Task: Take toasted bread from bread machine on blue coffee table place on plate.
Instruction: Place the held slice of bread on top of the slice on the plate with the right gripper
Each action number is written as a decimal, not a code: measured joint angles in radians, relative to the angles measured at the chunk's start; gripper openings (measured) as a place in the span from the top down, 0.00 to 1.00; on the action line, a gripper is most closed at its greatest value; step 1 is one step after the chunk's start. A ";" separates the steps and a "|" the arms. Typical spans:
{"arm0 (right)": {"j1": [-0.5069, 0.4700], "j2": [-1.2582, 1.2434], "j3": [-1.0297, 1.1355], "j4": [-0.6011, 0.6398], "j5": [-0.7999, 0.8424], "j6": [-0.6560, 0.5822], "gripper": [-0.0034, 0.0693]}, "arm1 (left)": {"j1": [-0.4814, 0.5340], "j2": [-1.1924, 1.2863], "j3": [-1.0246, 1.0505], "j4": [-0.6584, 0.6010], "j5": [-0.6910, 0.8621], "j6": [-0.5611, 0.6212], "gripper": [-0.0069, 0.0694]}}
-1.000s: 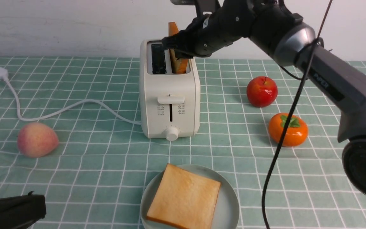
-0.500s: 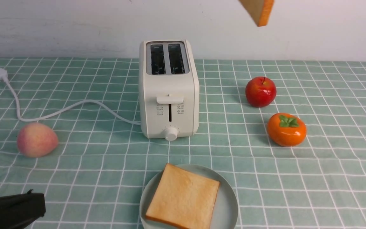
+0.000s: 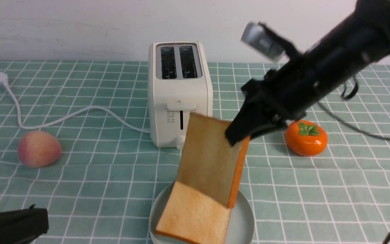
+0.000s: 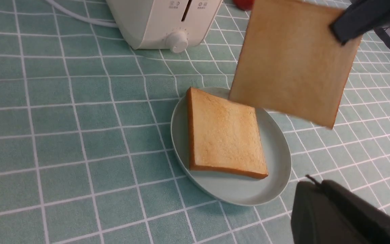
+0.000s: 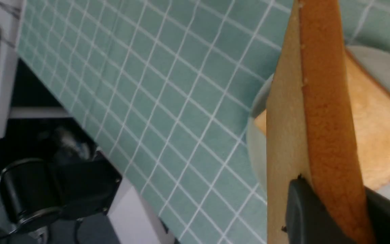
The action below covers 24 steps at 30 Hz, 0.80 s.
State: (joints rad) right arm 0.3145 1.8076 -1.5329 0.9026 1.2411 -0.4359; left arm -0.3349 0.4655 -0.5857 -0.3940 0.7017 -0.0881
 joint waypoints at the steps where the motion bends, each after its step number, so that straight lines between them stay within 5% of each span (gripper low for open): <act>1: 0.000 0.016 0.015 0.026 -0.005 -0.030 0.81 | 0.000 0.000 0.000 0.000 0.001 0.000 0.93; 13: 0.031 0.123 0.033 0.011 -0.039 -0.022 0.78 | 0.000 0.000 0.000 0.000 0.027 0.000 0.93; 19: 0.082 0.123 0.033 -0.126 -0.038 -0.002 0.67 | 0.000 0.000 0.000 0.000 0.027 0.000 0.93; 24: 0.099 0.123 0.031 -0.184 -0.034 0.012 0.45 | 0.000 0.000 0.000 0.000 0.027 0.000 0.93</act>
State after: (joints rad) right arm 0.4140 1.9305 -1.5019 0.7184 1.2067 -0.4243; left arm -0.3349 0.4655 -0.5857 -0.3940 0.7283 -0.0881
